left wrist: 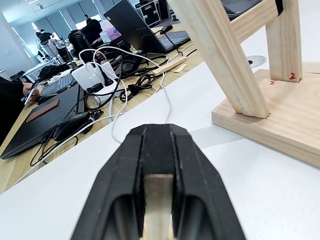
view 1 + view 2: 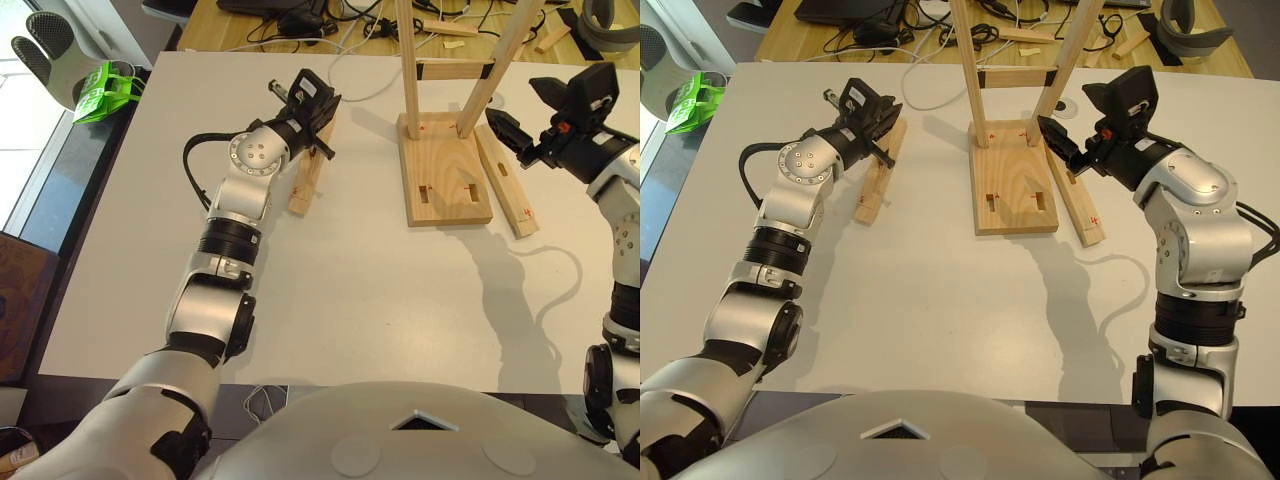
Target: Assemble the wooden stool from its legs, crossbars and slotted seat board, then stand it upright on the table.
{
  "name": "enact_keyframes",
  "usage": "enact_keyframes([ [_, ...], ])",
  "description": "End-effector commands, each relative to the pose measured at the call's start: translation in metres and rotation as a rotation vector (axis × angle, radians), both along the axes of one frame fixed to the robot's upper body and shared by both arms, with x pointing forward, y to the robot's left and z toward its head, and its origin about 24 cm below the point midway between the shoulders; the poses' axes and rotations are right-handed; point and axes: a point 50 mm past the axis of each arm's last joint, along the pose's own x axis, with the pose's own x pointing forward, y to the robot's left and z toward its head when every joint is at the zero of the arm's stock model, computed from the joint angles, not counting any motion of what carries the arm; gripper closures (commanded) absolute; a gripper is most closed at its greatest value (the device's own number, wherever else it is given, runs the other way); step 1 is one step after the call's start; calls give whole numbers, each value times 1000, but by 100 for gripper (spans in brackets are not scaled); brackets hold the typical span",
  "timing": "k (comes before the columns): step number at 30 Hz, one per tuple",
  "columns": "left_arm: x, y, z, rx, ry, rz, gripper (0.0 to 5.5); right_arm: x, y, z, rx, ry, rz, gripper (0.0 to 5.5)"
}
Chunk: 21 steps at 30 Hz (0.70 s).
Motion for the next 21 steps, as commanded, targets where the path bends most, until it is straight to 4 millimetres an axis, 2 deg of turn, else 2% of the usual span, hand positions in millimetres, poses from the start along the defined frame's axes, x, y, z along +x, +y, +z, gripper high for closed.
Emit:
enact_keyframes([
  [1, 2, 2, 5, -49, 34, 44, 509, 0, 0, 3, -21, -23, 7, 167],
  [4, -2, -3, 8, -102, 83, 80, 509, 0, -1, 3, -28, -30, 1, 167],
  [9, -7, -13, 18, -203, 159, 253, 509, 1, 0, 1, -37, -40, 3, 167],
  [14, -8, -17, 24, -171, 97, 412, 509, 1, 1, 0, -47, -51, 6, 167],
  [21, -11, -26, 8, -199, 94, 531, 509, 0, 2, -2, -57, -59, 13, 167],
])
